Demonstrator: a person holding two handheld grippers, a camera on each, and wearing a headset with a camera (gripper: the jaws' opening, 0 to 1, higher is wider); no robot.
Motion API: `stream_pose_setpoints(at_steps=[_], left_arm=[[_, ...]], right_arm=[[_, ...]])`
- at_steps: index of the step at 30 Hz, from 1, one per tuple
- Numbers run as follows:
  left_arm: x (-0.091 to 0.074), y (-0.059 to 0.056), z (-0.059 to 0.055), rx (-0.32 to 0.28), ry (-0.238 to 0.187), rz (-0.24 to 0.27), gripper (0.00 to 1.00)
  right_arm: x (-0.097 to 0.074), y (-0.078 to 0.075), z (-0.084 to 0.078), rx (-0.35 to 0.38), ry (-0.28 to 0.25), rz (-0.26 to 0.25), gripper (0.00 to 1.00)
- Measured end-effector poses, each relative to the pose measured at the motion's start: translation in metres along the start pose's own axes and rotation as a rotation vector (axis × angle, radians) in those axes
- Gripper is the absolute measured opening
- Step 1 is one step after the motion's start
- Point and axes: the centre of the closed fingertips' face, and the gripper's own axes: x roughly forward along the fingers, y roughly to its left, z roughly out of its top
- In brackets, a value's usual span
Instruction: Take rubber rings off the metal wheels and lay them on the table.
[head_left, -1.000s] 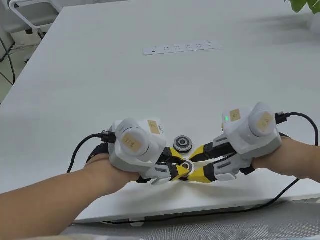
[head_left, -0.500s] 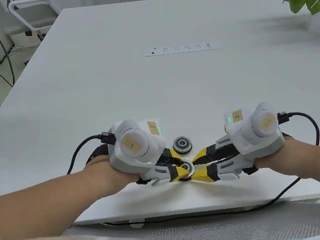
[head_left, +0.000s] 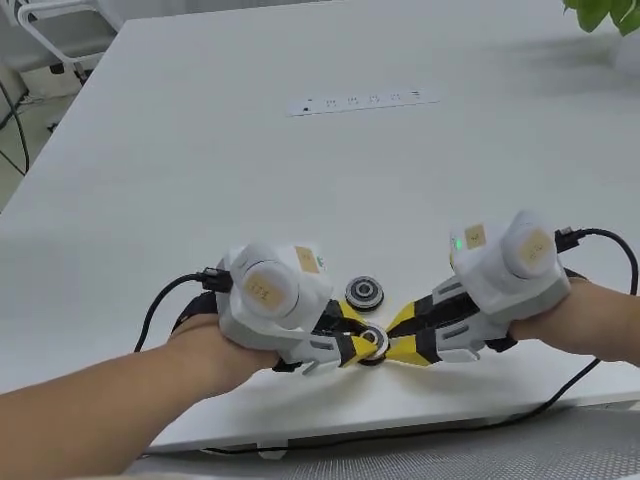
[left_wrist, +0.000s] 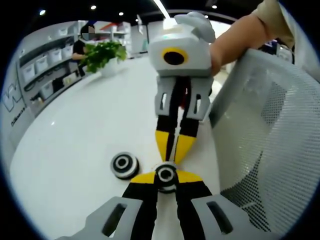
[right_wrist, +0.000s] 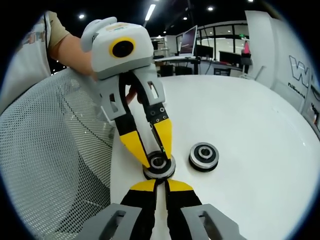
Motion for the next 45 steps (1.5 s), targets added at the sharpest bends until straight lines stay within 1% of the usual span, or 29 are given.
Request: stream_pose_setpoints(at_steps=[1, 2, 4, 7, 9, 10, 12, 17, 19, 21, 24, 27, 30, 32, 33, 34, 35, 40, 45], left_arm=[[0.0, 0.0, 0.0, 0.0, 0.0, 0.001, 0.13], [0.0, 0.0, 0.0, 0.0, 0.0, 0.001, 0.13], [0.0, 0.0, 0.0, 0.001, 0.001, 0.001, 0.13], [0.0, 0.0, 0.0, 0.003, 0.001, 0.001, 0.13], [0.0, 0.0, 0.0, 0.004, 0.001, 0.002, 0.13], [0.0, 0.0, 0.0, 0.003, 0.002, 0.003, 0.13], [0.0, 0.0, 0.0, 0.005, 0.003, 0.004, 0.13], [0.0, 0.0, -0.001, 0.01, 0.005, 0.004, 0.13], [0.0, 0.0, -0.001, 0.009, 0.005, 0.004, 0.13], [0.0, 0.0, -0.001, 0.01, 0.006, 0.004, 0.13], [0.0, -0.001, -0.001, 0.01, 0.006, 0.003, 0.13], [0.0, -0.001, -0.001, 0.01, 0.008, 0.005, 0.13], [0.0, -0.001, -0.001, 0.005, 0.009, 0.009, 0.13], [0.0, -0.001, -0.001, 0.005, 0.011, 0.012, 0.13], [0.0, -0.001, -0.001, 0.003, 0.012, 0.012, 0.13], [0.0, -0.001, -0.001, 0.003, 0.012, 0.012, 0.13], [0.0, 0.0, -0.001, 0.002, 0.013, 0.014, 0.13], [0.0, 0.0, -0.001, 0.004, 0.021, 0.023, 0.12], [0.0, 0.0, -0.001, 0.004, 0.029, 0.029, 0.12]], right_arm=[[0.0, 0.0, 0.0, 0.017, -0.001, 0.003, 0.03], [0.0, 0.0, 0.0, 0.004, 0.0, 0.001, 0.03], [0.0, 0.0, 0.0, 0.008, 0.001, 0.0, 0.03], [0.0, 0.0, -0.001, 0.043, 0.002, 0.0, 0.01], [-0.001, -0.001, -0.001, 0.08, 0.002, -0.005, 0.0], [-0.001, -0.001, -0.001, 0.085, -0.001, -0.003, 0.0], [-0.001, -0.002, -0.001, 0.129, -0.001, -0.004, 0.0], [-0.003, -0.002, -0.001, 0.18, -0.006, -0.001, 0.0], [-0.005, -0.002, 0.001, 0.198, -0.02, 0.009, 0.0], [-0.006, -0.001, 0.001, 0.201, -0.019, 0.007, 0.0], [-0.006, 0.0, 0.002, 0.229, -0.021, 0.009, 0.0], [-0.007, 0.001, 0.004, 0.314, -0.041, 0.013, 0.0], [-0.007, -0.003, 0.004, 0.339, -0.053, 0.009, 0.0], [-0.009, -0.007, 0.006, 0.374, -0.069, 0.005, 0.0], [-0.01, -0.009, 0.01, 0.397, -0.098, 0.003, 0.0], [-0.01, -0.008, 0.013, 0.424, -0.112, 0.011, 0.0], [-0.01, -0.011, 0.01, 0.41, -0.099, 0.003, 0.0], [-0.009, -0.008, 0.013, 0.447, -0.12, 0.009, 0.0], [-0.01, -0.006, 0.015, 0.468, -0.131, 0.012, 0.0]])
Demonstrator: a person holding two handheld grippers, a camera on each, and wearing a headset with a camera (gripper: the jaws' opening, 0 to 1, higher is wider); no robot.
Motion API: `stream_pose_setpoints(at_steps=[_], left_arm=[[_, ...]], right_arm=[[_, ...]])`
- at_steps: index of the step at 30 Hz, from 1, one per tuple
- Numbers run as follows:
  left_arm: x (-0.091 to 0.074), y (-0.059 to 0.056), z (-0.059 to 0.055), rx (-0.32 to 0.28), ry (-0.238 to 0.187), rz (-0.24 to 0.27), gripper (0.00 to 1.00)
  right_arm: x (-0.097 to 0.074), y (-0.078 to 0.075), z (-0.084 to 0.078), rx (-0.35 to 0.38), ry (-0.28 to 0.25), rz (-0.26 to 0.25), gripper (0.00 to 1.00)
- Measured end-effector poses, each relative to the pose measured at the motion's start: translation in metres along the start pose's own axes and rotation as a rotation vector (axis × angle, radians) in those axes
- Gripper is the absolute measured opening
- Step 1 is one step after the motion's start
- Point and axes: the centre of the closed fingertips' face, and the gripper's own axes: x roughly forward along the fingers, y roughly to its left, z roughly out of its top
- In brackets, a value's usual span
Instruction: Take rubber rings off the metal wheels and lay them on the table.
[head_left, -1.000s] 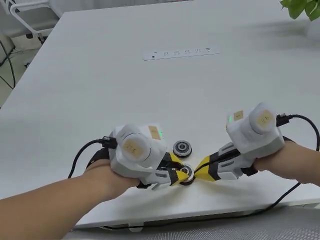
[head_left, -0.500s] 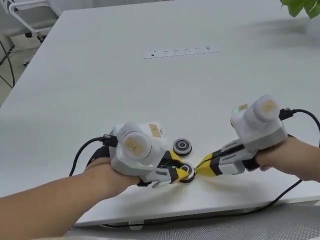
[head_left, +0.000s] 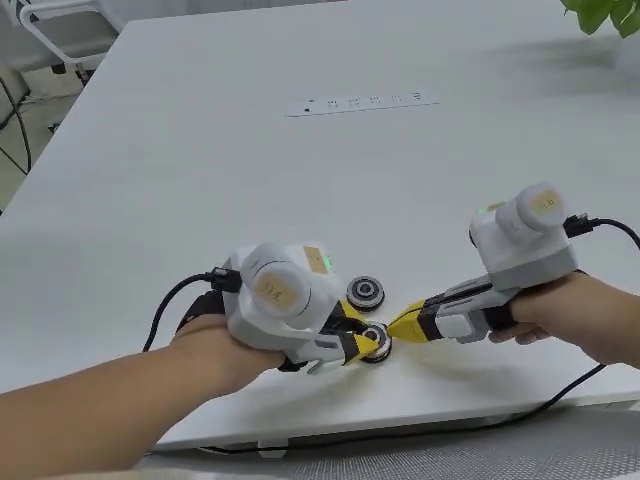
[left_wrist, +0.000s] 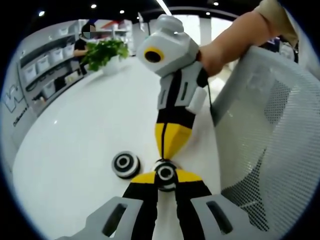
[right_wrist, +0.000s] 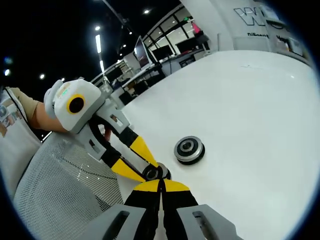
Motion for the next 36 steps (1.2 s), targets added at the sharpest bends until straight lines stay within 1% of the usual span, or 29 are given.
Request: stream_pose_setpoints(at_steps=[4, 6, 9, 24, 27, 30, 31, 32, 33, 34, 35, 36], left_arm=[[0.0, 0.0, 0.0, -0.001, 0.006, 0.003, 0.12], [0.0, 0.0, 0.0, -0.001, 0.007, 0.002, 0.12], [0.0, 0.0, 0.0, -0.003, 0.011, 0.002, 0.12], [0.0, 0.0, -0.001, -0.004, 0.016, -0.001, 0.12], [0.0, 0.0, -0.001, -0.002, 0.018, 0.0, 0.12], [0.0, 0.0, -0.001, -0.001, 0.018, -0.001, 0.12], [0.0, 0.0, -0.001, 0.0, 0.018, -0.001, 0.12], [0.0, 0.0, -0.001, -0.002, 0.016, -0.001, 0.12], [0.0, -0.001, -0.001, 0.004, 0.017, -0.002, 0.12], [0.0, 0.0, -0.001, 0.001, 0.014, 0.0, 0.12], [0.0, 0.0, -0.001, -0.001, 0.012, -0.001, 0.12], [0.0, 0.0, -0.001, -0.002, 0.012, -0.002, 0.12]], right_arm=[[0.0, 0.004, 0.001, -0.012, 0.001, 0.002, 0.0], [0.0, 0.005, 0.001, -0.001, 0.0, 0.006, 0.0], [0.001, 0.007, 0.001, -0.009, 0.001, 0.009, 0.0], [0.002, 0.01, 0.0, -0.006, -0.001, 0.028, 0.0], [0.003, 0.011, 0.0, 0.009, -0.001, 0.034, 0.0], [0.004, 0.014, 0.0, 0.005, 0.001, 0.043, 0.0], [0.005, 0.017, 0.001, 0.007, 0.0, 0.057, 0.0], [0.007, 0.029, 0.007, 0.014, -0.034, 0.121, 0.0], [0.009, 0.023, 0.019, 0.05, -0.082, 0.055, 0.0], [0.007, 0.025, 0.007, -0.04, -0.002, 0.092, 0.0], [0.008, 0.026, 0.008, -0.014, -0.011, 0.099, 0.0], [0.008, 0.025, 0.008, -0.005, -0.017, 0.098, 0.0]])
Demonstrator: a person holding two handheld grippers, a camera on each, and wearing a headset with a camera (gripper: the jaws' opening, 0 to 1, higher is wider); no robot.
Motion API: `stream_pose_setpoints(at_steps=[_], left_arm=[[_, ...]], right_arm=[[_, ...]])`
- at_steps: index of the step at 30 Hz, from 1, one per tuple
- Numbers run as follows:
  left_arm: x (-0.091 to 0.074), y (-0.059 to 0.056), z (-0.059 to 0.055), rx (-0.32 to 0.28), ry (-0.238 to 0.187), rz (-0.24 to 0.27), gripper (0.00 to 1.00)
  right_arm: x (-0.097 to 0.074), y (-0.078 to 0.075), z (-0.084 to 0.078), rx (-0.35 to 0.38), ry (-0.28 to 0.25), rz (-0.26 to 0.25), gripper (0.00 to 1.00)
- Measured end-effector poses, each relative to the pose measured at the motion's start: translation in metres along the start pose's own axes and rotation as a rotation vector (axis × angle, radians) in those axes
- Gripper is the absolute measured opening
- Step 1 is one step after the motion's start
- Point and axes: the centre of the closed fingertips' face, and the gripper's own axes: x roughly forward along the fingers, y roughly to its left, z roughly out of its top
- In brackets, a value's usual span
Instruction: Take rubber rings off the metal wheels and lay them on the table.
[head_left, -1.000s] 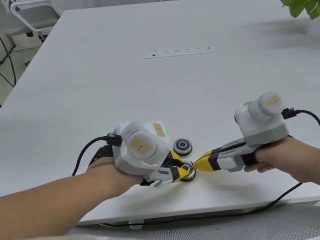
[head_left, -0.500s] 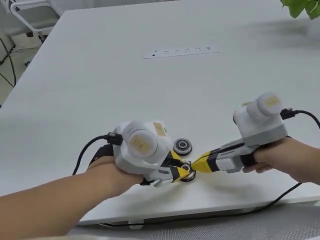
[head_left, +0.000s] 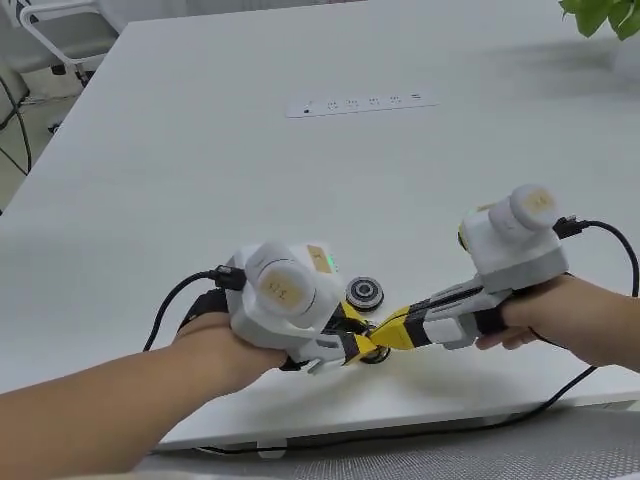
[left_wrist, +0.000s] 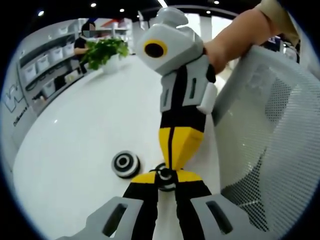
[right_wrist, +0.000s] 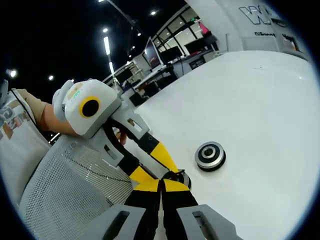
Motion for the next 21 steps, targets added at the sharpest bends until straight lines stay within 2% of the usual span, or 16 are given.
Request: stream_pose_setpoints(at_steps=[4, 6, 10, 16, 21], left_arm=[[0.0, 0.0, 0.0, -0.002, -0.002, 0.006, 0.12], [0.0, 0.0, 0.0, -0.002, 0.0, 0.006, 0.12], [0.0, 0.0, 0.0, -0.005, -0.002, 0.006, 0.12], [0.0, 0.0, 0.001, 0.005, -0.023, -0.004, 0.13], [0.001, 0.0, 0.002, 0.005, -0.02, -0.008, 0.13]], right_arm=[[-0.003, -0.001, 0.0, 0.021, -0.024, 0.012, 0.0], [-0.006, -0.002, 0.003, 0.055, -0.05, 0.023, 0.0], [-0.009, -0.012, -0.005, 0.048, -0.027, -0.02, 0.0], [-0.008, -0.01, -0.007, 0.017, -0.014, -0.029, 0.0], [-0.01, -0.013, -0.008, 0.016, -0.012, -0.033, 0.0]])
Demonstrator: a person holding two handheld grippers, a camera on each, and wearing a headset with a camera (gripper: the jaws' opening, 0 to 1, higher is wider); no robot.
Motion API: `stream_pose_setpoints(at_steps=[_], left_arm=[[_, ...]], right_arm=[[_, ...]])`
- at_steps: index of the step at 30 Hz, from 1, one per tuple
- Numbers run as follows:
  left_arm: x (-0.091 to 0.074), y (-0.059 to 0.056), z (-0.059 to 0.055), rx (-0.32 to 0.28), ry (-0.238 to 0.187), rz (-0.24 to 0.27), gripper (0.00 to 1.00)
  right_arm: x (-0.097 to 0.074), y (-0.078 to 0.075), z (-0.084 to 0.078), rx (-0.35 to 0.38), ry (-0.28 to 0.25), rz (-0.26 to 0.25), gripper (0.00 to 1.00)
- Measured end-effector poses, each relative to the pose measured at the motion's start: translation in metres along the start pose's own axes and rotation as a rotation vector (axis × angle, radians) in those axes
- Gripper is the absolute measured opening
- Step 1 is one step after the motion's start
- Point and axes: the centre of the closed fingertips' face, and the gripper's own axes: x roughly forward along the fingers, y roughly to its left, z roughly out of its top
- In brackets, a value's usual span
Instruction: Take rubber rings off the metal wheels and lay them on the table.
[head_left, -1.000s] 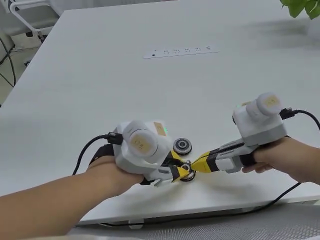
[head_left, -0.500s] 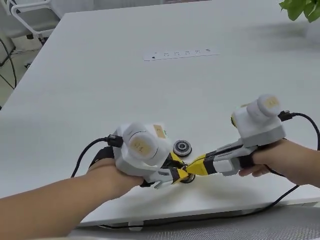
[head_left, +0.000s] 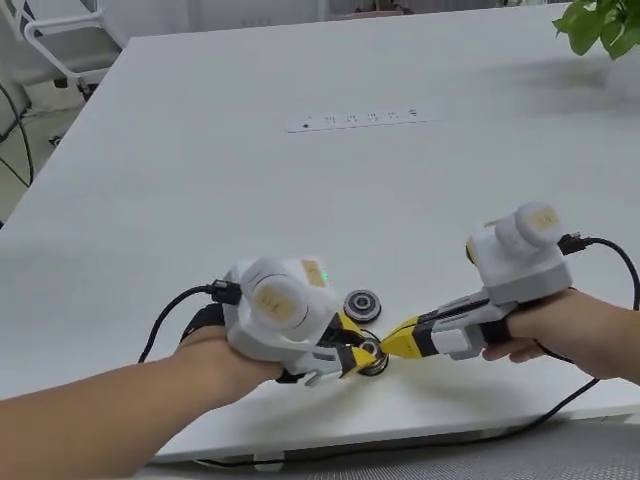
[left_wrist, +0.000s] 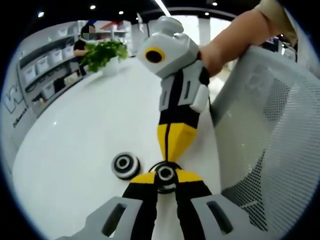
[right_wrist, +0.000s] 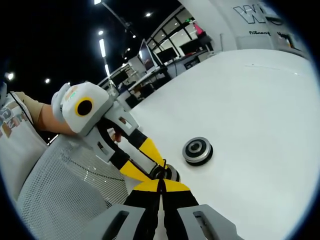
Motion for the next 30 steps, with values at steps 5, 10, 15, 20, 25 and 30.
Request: stream_pose_setpoints(at_steps=[5, 10, 15, 20, 25, 30], left_arm=[[0.0, 0.0, 0.0, -0.015, 0.004, -0.006, 0.14], [-0.002, 0.002, 0.001, -0.058, 0.006, -0.009, 0.17], [-0.009, -0.001, 0.008, -0.064, -0.011, -0.014, 0.2], [-0.018, -0.003, 0.015, -0.068, -0.029, -0.014, 0.23], [-0.029, -0.004, 0.02, -0.079, -0.052, -0.015, 0.29], [-0.044, -0.006, 0.022, -0.098, -0.076, -0.012, 0.32]], right_arm=[[0.0, -0.002, 0.0, 0.0, 0.003, -0.003, 0.0], [-0.001, -0.002, 0.002, 0.001, -0.003, -0.007, 0.0], [-0.001, -0.002, 0.003, 0.003, -0.006, -0.009, 0.0], [-0.001, 0.0, 0.005, 0.005, -0.012, -0.006, 0.0], [-0.001, 0.003, 0.007, 0.003, -0.017, 0.0, 0.0], [-0.002, 0.004, 0.009, 0.005, -0.024, 0.002, 0.0]])
